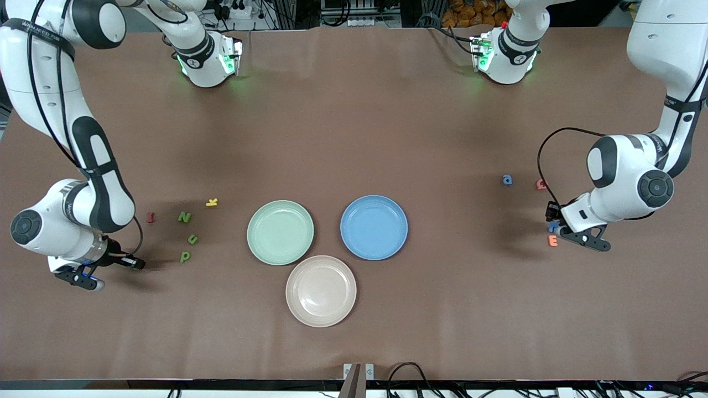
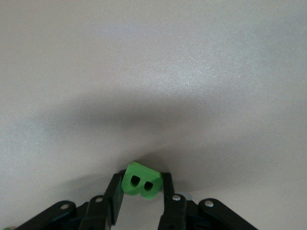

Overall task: Sort letters by color into matching plates
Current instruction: 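Grasp the blue x with the left gripper while the right gripper grasps green B, then carry the green B to the green plate while the left gripper carries x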

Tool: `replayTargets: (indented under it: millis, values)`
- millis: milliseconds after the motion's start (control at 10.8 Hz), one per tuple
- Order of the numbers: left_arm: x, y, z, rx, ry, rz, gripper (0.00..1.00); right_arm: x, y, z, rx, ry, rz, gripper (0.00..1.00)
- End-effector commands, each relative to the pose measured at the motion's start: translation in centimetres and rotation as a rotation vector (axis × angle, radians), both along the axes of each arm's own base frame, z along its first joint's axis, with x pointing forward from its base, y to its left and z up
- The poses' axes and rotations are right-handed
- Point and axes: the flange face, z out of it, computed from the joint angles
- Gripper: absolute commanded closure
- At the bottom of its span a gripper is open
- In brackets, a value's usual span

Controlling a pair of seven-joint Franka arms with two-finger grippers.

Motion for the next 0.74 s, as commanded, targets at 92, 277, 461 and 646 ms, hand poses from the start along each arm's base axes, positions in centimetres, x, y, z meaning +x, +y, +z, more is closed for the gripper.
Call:
replayTargets:
  millis: [92, 277, 461, 646]
  values:
    - [1.4, -4.0, 1.2, -0.017, 0.001, 0.086, 1.00, -0.1, 3.4, 4.3, 0.039, 0.010, 0.060, 0.73]
    - [1.3, -7.0, 1.3, -0.010, 0.000, 0.132, 1.00, 0.1, 6.8, 6.2, 0.048, 0.036, 0.125, 0.76]
    - [1.6, -9.0, 1.2, -0.007, -0.001, 0.169, 1.00, 0.1, 10.3, 7.6, 0.054, 0.051, 0.170, 0.76]
    - [1.7, -12.2, 1.2, -0.018, 0.000, 0.215, 1.00, -0.2, 14.8, 9.1, 0.067, 0.084, 0.225, 0.76]
